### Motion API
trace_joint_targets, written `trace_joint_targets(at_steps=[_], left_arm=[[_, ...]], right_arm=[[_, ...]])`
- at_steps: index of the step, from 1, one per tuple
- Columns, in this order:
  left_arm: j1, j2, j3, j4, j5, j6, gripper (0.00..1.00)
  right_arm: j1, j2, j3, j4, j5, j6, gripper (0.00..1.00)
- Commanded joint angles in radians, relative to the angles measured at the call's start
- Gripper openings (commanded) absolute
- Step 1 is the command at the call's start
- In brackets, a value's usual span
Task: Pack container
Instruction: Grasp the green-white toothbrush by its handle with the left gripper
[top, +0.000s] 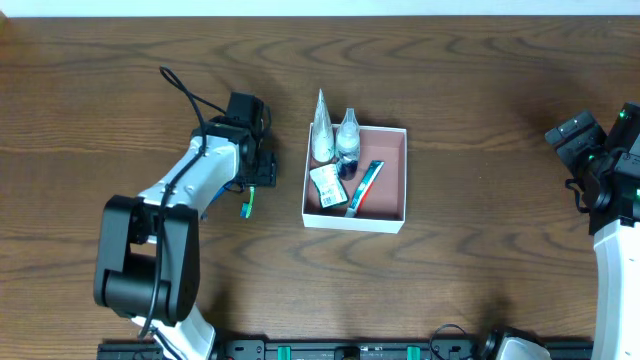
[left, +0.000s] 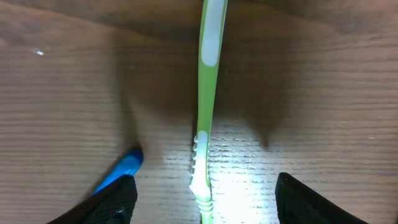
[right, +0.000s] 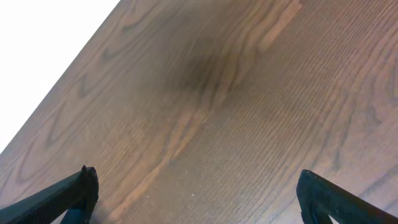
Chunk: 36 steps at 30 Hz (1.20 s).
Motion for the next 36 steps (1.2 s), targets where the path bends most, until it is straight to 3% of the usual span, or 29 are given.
trace_joint_targets(at_steps=[1,9,18,29,31,34,36], left_arm=[[0.005,0.034,-0.01,0.001,0.01,0.009,0.72],[0.004,0.045,-0.01,0.019,0.01,0.009,0.72],[0.002,0.051,-0.011,0.024,0.01,0.008,0.49],[-0.011,0.153,-0.011,0.051,0.036,0.006,0.47],[-0.011,0.163,-0.011,0.053,0.036,0.005,0.36],[-0.011,0.163,-0.01,0.053,0.036,0.005,0.11],[-0.011,0.159,-0.01,0.05,0.035,0.005,0.06]], right_arm=[[-0.005,0.0,0.006,-0.001,0.004,0.006,0.99],[-0.005,0.0,0.006,-0.001,0.004,0.006,0.99],[-0.005,0.0,0.006,-0.001,0.004,0.006,0.99],[-0.005,0.0,0.006,-0.001,0.004,0.006,0.99],[-0.005,0.0,0.006,-0.001,0.004,0.006,0.99],[-0.005,0.0,0.006,-0.001,0.004,0.006,0.99],[-0.005,0.0,0.006,-0.001,0.004,0.006,0.99]])
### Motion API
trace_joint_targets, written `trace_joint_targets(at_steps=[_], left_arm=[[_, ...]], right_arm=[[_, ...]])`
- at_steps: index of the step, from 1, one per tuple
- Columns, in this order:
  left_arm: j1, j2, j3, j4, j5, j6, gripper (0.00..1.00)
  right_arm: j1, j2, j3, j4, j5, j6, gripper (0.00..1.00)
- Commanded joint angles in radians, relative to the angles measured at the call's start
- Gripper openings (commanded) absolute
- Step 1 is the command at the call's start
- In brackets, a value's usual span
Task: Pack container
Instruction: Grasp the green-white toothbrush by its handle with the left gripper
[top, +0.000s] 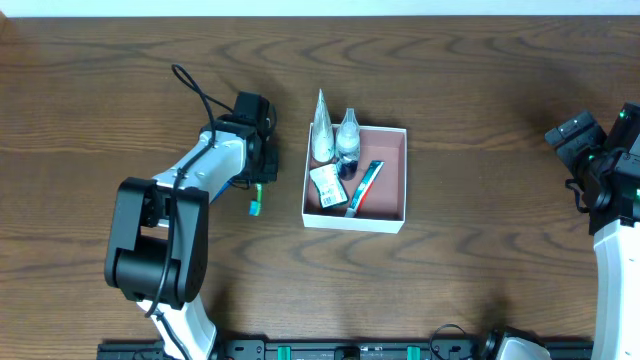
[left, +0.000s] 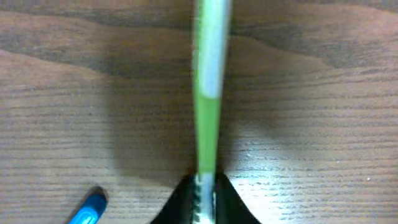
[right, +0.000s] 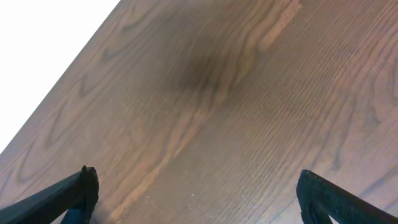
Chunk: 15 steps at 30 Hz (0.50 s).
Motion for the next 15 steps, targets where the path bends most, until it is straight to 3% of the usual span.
trace_joint_targets(at_steps=[1,8,15], left_arm=[[-0.002,0.072,-0.038,-0.015,0.003,0.003,0.06],[-0.002,-0.018,0.034,-0.138,0.003,0.003,0.06],[-0.003,-0.282,0.184,-0.338,0.037,-0.04,0.06]], right_arm=[[-0.005,0.0,0.006,-0.001,0.004,0.006,0.99],[-0.005,0.0,0.006,-0.001,0.004,0.006,0.99],[-0.005,0.0,0.006,-0.001,0.004,0.006,0.99]])
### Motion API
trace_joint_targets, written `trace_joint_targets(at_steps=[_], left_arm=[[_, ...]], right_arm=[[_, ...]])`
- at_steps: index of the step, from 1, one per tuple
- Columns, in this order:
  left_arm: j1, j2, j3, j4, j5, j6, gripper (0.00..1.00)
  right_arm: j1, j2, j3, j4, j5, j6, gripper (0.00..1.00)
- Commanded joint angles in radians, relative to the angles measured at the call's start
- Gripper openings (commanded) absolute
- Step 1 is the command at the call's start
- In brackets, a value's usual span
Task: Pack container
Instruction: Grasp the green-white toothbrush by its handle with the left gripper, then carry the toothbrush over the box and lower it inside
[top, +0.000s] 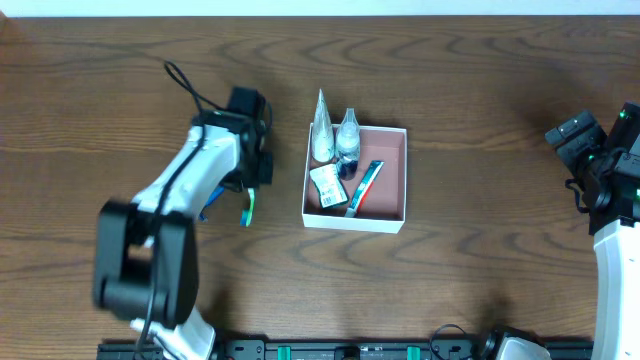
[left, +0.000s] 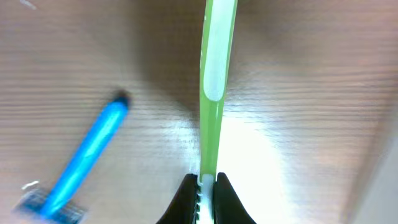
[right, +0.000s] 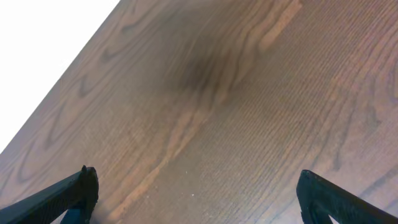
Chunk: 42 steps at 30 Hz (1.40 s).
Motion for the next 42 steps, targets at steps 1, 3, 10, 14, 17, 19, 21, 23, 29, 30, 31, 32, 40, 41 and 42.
trace_joint_targets(at_steps=[1,3,10,14,17,19,21,23,29,30,31,32,40,41,42], left_arm=[[-0.003,-0.195,0.109,-0.055,0.058,-0.032,0.06],[-0.013,-0.295,0.135,-0.073,0.137,-0.053,0.06],[-0.195,-0.558,0.139,0.012,0.153,-0.187,0.06],[-0.381,-0.564,0.138,0.093,-0.023,-0.291,0.06],[-0.521,-0.502,0.138,0.166,-0.161,-0.341,0.06],[-0.595,-0.438,0.138,0.224,-0.214,-0.343,0.06],[-0.652,-0.36,0.138,0.281,-0.265,-0.343,0.06],[-0.687,-0.283,0.138,0.327,-0.301,-0.343,0.06],[-0.695,-0.094,0.138,0.385,-0.317,-0.36,0.06],[-0.692,-0.069,0.138,0.386,-0.327,-0.374,0.06],[-0.689,-0.05,0.138,0.386,-0.332,-0.381,0.06],[-0.685,-0.031,0.138,0.388,-0.332,-0.381,0.06],[-0.651,0.052,0.138,0.389,-0.332,-0.381,0.06],[-0.646,0.057,0.138,0.384,-0.332,-0.388,0.06],[-0.641,0.062,0.138,0.376,-0.332,-0.402,0.06]], right_arm=[[-0.005,0.0,0.006,-0.001,0.004,0.006,0.99],[-0.005,0.0,0.006,-0.001,0.004,0.006,0.99],[-0.005,0.0,0.006,-0.001,0.004,0.006,0.99],[-0.005,0.0,0.006,-0.001,0.004,0.006,0.99],[-0.005,0.0,0.006,-0.001,0.004,0.006,0.99],[-0.005,0.0,0.006,-0.001,0.004,0.006,0.99],[-0.005,0.0,0.006,-0.001,0.004,0.006,0.99],[-0.005,0.0,0.006,-0.001,0.004,0.006,0.99],[-0.005,0.0,0.006,-0.001,0.004,0.006,0.99],[-0.005,0.0,0.006,-0.001,0.004,0.006,0.99],[-0.005,0.0,0.006,-0.001,0.004,0.006,0.99],[-0.005,0.0,0.006,-0.001,0.004,0.006,0.99],[-0.005,0.0,0.006,-0.001,0.004,0.006,0.99],[-0.005,0.0,0.006,-0.001,0.004,0.006,0.99],[-0.005,0.0,0.006,-0.001,0.004,0.006,0.99]])
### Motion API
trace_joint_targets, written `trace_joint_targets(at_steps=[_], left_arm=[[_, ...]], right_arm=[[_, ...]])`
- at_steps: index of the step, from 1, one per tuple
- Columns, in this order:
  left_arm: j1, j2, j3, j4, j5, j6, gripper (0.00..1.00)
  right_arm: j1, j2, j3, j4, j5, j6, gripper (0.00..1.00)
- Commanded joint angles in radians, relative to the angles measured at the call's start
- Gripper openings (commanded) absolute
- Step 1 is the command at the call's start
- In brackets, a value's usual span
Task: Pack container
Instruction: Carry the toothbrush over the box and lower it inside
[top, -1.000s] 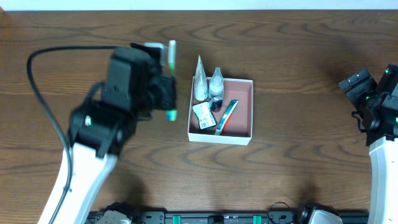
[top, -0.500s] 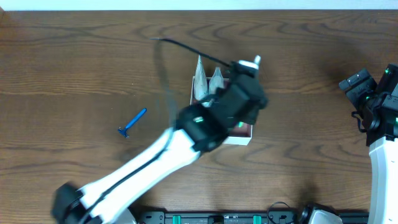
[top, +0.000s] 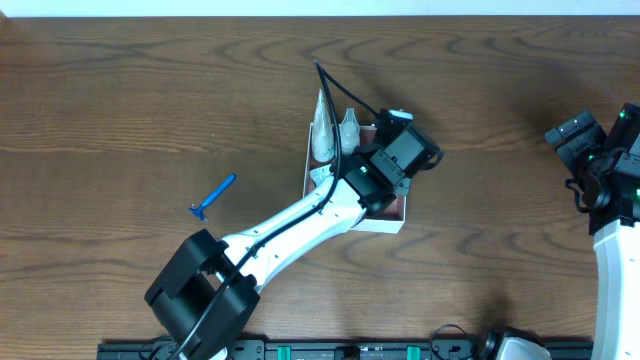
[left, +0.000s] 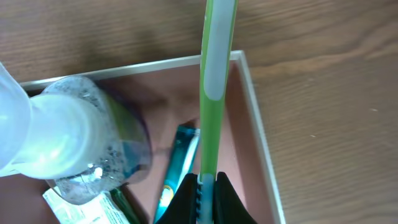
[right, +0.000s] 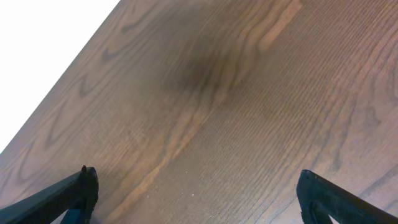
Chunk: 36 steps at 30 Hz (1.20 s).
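A green toothbrush (left: 213, 74) is held at its ribbed end by my left gripper (left: 206, 186), which is shut on it. It hangs over the right part of the white box with a pink floor (left: 256, 134). Inside lie a teal toothpaste tube (left: 178, 163), a clear bottle (left: 81, 140) and a small packet (left: 73, 204). Overhead, my left gripper (top: 398, 152) covers the box (top: 352, 226) and hides the toothbrush. My right gripper (right: 199, 199) stands open over bare wood at the far right.
A blue razor (top: 212, 197) lies on the table left of the box. Two clear bottles (top: 322, 130) stand at the box's far left corner. My right arm (top: 610, 170) is by the table's right edge.
My left gripper, shut on the toothbrush, was left of the box near the razor; now it is over the box's right side. The razor stays on the table. The right arm has not moved.
My left gripper stood open around the toothbrush lying on the table left of the box. Then it was shut on the toothbrush. Then the toothbrush was held above the wood beside the razor, and now it is over the box.
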Motion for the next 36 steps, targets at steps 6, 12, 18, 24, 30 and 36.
trace_joint_targets(at_steps=[6,12,18,24,30,36], left_arm=[[0.023,0.041,-0.008,-0.048,-0.025,-0.065,0.06],[0.023,0.046,-0.01,-0.049,-0.006,-0.065,0.06],[0.023,0.047,-0.019,-0.051,0.011,-0.079,0.06],[0.023,0.047,-0.033,-0.051,0.031,-0.091,0.06],[0.023,0.051,-0.036,-0.051,0.038,-0.098,0.06],[0.023,0.051,-0.036,-0.051,0.038,-0.098,0.1]], right_arm=[[-0.005,0.0,0.006,-0.001,0.004,0.006,0.99],[-0.005,0.0,0.006,-0.001,0.004,0.006,0.99],[-0.005,0.0,0.006,-0.001,0.004,0.006,0.99],[-0.005,0.0,0.006,-0.001,0.004,0.006,0.99],[-0.005,0.0,0.006,-0.001,0.004,0.006,0.99],[-0.005,0.0,0.006,-0.001,0.004,0.006,0.99]])
